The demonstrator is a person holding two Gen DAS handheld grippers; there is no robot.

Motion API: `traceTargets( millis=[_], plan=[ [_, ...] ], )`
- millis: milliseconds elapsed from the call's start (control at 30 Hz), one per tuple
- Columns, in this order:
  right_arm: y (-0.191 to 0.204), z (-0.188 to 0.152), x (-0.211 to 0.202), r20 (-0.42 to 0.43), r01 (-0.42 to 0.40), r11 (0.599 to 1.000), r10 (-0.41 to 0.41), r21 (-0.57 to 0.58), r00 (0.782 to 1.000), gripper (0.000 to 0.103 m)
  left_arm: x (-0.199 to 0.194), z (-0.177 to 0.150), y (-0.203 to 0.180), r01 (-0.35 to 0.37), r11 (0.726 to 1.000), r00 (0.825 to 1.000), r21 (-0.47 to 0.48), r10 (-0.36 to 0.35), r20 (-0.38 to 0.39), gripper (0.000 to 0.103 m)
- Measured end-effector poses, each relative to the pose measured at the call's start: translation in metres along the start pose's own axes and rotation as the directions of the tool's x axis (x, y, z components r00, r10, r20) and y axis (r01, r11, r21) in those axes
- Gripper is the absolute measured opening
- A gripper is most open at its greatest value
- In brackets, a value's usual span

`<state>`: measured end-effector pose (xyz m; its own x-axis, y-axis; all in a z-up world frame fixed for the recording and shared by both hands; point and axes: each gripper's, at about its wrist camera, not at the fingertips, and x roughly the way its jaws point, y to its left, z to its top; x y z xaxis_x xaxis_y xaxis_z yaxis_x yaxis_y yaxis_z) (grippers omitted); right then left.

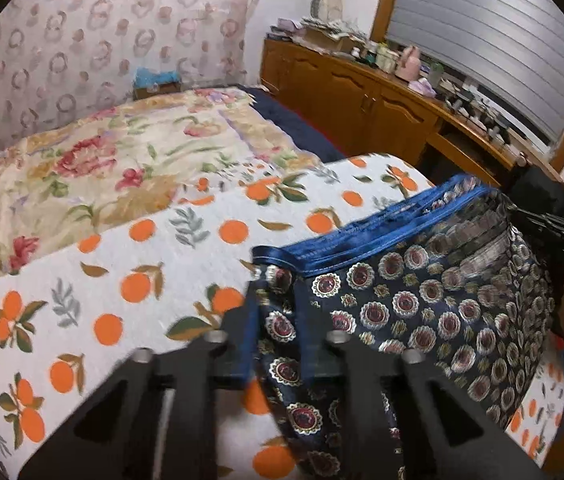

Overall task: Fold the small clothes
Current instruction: 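Close both grippers on the bundle's piped edge and lift it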

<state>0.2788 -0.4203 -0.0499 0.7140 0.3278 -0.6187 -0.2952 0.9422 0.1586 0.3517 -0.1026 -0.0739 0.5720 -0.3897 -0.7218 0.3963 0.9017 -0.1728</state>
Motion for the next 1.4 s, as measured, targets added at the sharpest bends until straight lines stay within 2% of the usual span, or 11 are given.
traceTargets(
  millis=[200, 333, 433, 467, 500, 567, 733, 900, 1100, 1333, 1400],
  plan=[
    [0.003, -0.005, 0.002, -0.029, 0.016, 1.0, -0.016, -0.005, 0.999, 0.0, -0.007, 0.005, 0.014, 0.013, 0.998, 0.999, -0.066, -0.011, 0.033, 0.011],
    [0.001, 0.0, 0.001, -0.027, 0.017, 1.0, -0.017, -0.003, 0.999, 0.002, -0.006, -0.001, 0.016, 0.02, 0.998, 0.999, -0.052, -0.021, -0.029, 0.029],
    [0.002, 0.0, -0.002, -0.021, 0.033, 0.999, -0.033, -0.002, 0.999, 0.003, -0.004, -0.011, 0.009, 0.023, 0.999, 0.998, -0.027, -0.025, -0.065, 0.036],
    [0.002, 0.001, -0.002, -0.021, 0.037, 0.999, -0.037, -0.001, 0.999, 0.011, -0.002, -0.014, 0.007, 0.018, 1.0, 0.997, -0.02, -0.019, -0.08, 0.037],
    [0.003, 0.002, -0.003, -0.02, 0.039, 0.999, -0.039, 0.0, 0.999, 0.024, 0.0, -0.017, 0.006, 0.013, 1.0, 0.997, -0.013, -0.014, -0.081, 0.038],
    [0.005, 0.003, -0.004, -0.023, 0.002, 1.0, -0.002, -0.005, 1.0, 0.042, 0.0, -0.018, 0.003, 0.002, 1.0, 0.997, -0.004, -0.002, -0.073, 0.039],
    [0.015, -0.001, -0.001, -0.055, 0.023, 0.999, -0.026, -0.044, 0.998, 0.049, 0.004, -0.016, -0.002, -0.008, 1.0, 0.998, -0.004, 0.008, -0.07, 0.042],
    [0.01, -0.011, 0.015, -0.118, 0.03, 0.999, -0.031, -0.011, 0.993, 0.054, 0.005, -0.016, -0.006, 0.02, 1.0, 0.997, 0.016, -0.019, -0.073, 0.041],
    [0.007, -0.02, 0.031, -0.166, 0.027, 0.999, -0.022, 0.024, 0.986, 0.06, 0.001, -0.019, -0.002, 0.11, 0.994, 0.99, -0.025, -0.112, -0.091, 0.012],
    [0.016, -0.019, 0.035, -0.172, 0.02, 1.0, -0.02, 0.003, 0.985, 0.061, -0.007, -0.021, -0.009, 0.12, 0.992, 0.991, -0.027, -0.121, -0.061, 0.004],
    [0.021, -0.019, 0.036, -0.179, -0.001, 1.0, -0.001, -0.013, 0.984, 0.049, -0.013, -0.02, -0.01, 0.124, 0.992, 0.991, -0.028, -0.125, -0.044, 0.003]
  ],
)
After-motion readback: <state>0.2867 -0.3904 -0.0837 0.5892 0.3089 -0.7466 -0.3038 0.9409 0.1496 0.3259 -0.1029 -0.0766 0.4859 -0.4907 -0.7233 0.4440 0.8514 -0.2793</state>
